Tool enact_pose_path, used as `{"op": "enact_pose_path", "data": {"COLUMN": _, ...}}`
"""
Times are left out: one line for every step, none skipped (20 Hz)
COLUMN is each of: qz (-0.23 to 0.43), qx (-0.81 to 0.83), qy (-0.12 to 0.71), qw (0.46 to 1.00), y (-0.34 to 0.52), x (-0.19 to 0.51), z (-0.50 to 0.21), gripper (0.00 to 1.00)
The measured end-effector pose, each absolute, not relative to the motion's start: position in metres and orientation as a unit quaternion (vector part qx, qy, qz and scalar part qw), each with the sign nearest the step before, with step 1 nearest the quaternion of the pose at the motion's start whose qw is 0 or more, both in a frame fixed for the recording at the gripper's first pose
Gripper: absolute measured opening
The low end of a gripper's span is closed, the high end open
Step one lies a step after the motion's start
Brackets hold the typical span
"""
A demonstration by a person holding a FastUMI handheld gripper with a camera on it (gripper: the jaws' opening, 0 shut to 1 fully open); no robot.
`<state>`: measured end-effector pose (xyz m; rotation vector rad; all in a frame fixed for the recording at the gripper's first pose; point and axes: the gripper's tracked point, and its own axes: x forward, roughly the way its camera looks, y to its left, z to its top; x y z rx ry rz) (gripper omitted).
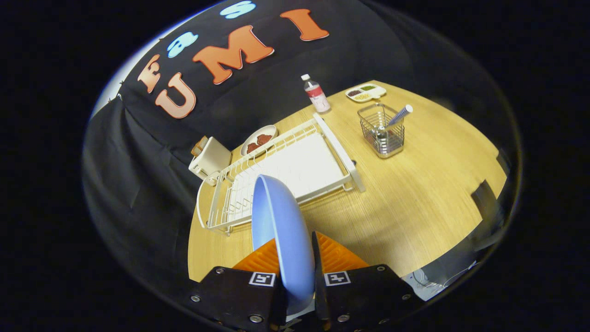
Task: Take the plate from the dish rack, then take the spoon from the basket and place it into the plate.
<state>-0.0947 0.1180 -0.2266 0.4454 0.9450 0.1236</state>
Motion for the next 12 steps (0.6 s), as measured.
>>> {"op": "enact_pose_path", "data": {"qz": 0.057, "qx": 0.224, "qy": 0.459, "qw": 0.858, "y": 0.118, "x": -0.099, "z": -0.237, "gripper": 0.24}}
{"op": "enact_pose_path", "data": {"qz": 0.054, "qx": 0.236, "qy": 0.467, "qw": 0.850, "y": 0.118, "x": -0.105, "z": -0.247, "gripper": 0.24}}
{"op": "enact_pose_path", "data": {"qz": 0.050, "qx": 0.246, "qy": 0.474, "qw": 0.844, "y": 0.118, "x": -0.109, "z": -0.258, "gripper": 0.24}}
{"op": "enact_pose_path", "data": {"qz": 0.046, "qx": 0.256, "qy": 0.482, "qw": 0.837, "y": 0.118, "x": -0.111, "z": -0.266, "gripper": 0.24}}
{"op": "enact_pose_path", "data": {"qz": 0.041, "qx": 0.266, "qy": 0.488, "qw": 0.830, "y": 0.118, "x": -0.111, "z": -0.275, "gripper": 0.24}}
{"op": "enact_pose_path", "data": {"qz": 0.032, "qx": 0.279, "qy": 0.493, "qw": 0.824, "y": 0.117, "x": -0.113, "z": -0.283, "gripper": 0.24}}
{"op": "enact_pose_path", "data": {"qz": 0.025, "qx": 0.294, "qy": 0.497, "qw": 0.816, "y": 0.116, "x": -0.113, "z": -0.288, "gripper": 0.24}}
{"op": "enact_pose_path", "data": {"qz": 0.020, "qx": 0.313, "qy": 0.498, "qw": 0.808, "y": 0.118, "x": -0.113, "z": -0.291, "gripper": 0.24}}
{"op": "enact_pose_path", "data": {"qz": 0.017, "qx": 0.330, "qy": 0.498, "qw": 0.801, "y": 0.120, "x": -0.110, "z": -0.295, "gripper": 0.24}}
{"op": "enact_pose_path", "data": {"qz": 0.015, "qx": 0.341, "qy": 0.499, "qw": 0.797, "y": 0.121, "x": -0.110, "z": -0.298, "gripper": 0.24}}
{"op": "enact_pose_path", "data": {"qz": 0.014, "qx": 0.342, "qy": 0.500, "qw": 0.796, "y": 0.122, "x": -0.108, "z": -0.301, "gripper": 0.24}}
{"op": "enact_pose_path", "data": {"qz": 0.016, "qx": 0.342, "qy": 0.500, "qw": 0.796, "y": 0.121, "x": -0.109, "z": -0.306, "gripper": 0.24}}
